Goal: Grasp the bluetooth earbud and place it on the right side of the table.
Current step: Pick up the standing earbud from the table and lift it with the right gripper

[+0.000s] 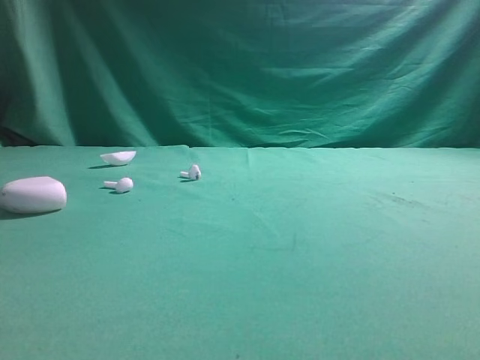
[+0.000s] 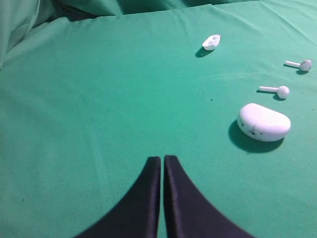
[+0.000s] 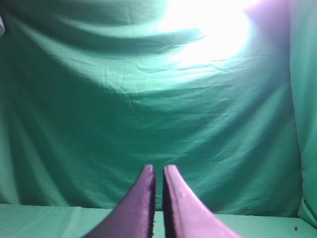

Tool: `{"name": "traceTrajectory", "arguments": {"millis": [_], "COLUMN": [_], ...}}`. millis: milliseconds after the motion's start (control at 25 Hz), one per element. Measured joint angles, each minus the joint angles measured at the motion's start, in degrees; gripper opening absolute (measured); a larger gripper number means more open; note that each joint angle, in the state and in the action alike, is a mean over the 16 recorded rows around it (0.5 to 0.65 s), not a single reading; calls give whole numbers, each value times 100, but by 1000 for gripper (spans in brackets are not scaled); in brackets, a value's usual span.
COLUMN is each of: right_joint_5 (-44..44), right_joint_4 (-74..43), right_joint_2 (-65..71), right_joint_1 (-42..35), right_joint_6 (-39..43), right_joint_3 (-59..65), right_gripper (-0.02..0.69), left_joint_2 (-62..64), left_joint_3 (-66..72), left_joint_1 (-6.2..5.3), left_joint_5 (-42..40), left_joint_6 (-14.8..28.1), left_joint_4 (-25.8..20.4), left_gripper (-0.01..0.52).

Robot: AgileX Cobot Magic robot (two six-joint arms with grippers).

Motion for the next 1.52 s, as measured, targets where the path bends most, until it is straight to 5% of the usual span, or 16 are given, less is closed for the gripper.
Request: {"name": "traceTrajectory", "arguments": {"millis": [200,680,1280,1520], "right_joint_5": [540,3625,5550,5870], "right_joint_4": [30,594,845,839], "right_joint_2": [859,4558,9257,10639], "right_joint_1": [0,150,1974,2511], "right_joint_6": [37,-709,-1769,-1787], "right_joint_3": [-958,-3716,-7574,-8926], "right_gripper": [50,50,54,125], "left_joint_2": [0,0,0,0], "left_joint_3": [0,0,0,0], "left_joint_1": [0,0,0,0], "left_joint_5": [0,0,0,0], "left_joint_6": [0,0,0,0], "left_joint_4": [-1,1,1,1], "left_gripper": [0,0,0,0]}}
